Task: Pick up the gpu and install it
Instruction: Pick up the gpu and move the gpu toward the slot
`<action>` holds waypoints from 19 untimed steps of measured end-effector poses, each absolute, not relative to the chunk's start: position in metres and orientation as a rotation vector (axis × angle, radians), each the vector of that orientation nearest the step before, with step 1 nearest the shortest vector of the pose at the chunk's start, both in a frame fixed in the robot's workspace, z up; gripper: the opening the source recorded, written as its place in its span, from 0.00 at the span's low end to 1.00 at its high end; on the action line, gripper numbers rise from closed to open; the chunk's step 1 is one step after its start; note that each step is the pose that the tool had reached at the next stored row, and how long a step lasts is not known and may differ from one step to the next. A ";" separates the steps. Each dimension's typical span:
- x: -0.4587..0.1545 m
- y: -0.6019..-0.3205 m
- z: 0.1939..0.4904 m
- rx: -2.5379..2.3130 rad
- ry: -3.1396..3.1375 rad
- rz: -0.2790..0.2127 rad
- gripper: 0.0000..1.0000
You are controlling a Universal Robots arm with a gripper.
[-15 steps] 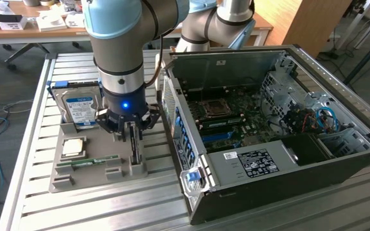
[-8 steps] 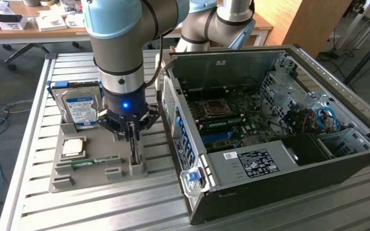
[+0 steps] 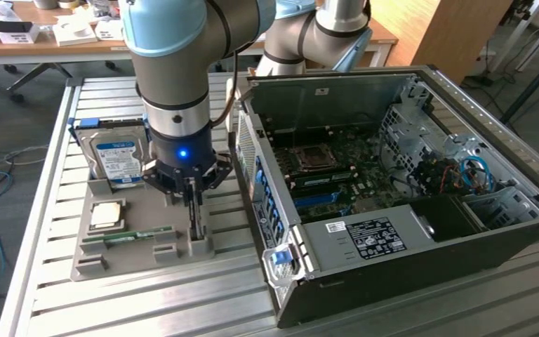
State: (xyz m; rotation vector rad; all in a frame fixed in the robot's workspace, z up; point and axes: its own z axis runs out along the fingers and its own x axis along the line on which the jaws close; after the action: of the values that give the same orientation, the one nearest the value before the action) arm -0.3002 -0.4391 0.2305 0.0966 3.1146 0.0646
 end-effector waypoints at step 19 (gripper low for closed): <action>-0.300 -0.439 0.250 0.096 3.115 0.065 0.26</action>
State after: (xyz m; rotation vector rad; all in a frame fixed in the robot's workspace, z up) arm -0.3001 -0.4391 0.2504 0.0963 3.1147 0.0645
